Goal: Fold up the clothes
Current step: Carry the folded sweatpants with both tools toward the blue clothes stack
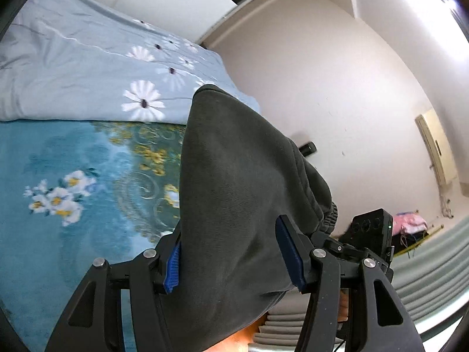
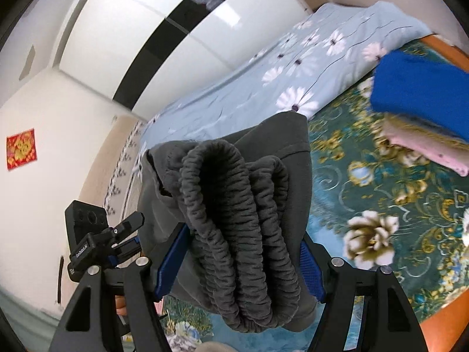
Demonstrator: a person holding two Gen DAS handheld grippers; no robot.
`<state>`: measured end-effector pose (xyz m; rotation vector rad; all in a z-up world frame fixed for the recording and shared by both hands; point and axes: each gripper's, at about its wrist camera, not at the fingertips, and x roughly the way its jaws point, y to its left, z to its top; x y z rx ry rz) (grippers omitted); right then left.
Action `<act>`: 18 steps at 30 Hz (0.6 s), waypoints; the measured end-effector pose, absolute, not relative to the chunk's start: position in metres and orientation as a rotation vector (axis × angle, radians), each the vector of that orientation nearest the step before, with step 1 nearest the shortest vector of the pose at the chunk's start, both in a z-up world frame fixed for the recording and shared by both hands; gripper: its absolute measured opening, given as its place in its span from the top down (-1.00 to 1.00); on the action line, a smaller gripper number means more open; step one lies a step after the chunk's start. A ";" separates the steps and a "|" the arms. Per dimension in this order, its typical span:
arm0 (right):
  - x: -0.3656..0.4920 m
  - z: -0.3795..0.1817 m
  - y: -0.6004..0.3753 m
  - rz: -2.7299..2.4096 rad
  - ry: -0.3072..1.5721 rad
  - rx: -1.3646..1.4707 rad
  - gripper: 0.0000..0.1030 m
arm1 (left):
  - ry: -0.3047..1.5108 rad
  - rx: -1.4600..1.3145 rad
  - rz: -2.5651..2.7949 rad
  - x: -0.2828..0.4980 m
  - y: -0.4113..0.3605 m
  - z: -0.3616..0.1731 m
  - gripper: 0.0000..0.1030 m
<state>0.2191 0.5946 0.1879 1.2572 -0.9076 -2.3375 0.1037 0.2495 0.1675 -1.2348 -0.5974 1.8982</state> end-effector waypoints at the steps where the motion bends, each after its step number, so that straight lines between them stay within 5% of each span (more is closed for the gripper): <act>1: 0.221 0.188 0.603 -2.347 -0.927 1.246 -0.42 | -0.584 -1.235 1.887 0.105 0.259 0.171 -0.13; 18: 0.153 0.162 0.812 -2.354 -1.014 1.206 -0.42 | -0.526 -1.288 1.870 0.030 0.461 0.165 -0.13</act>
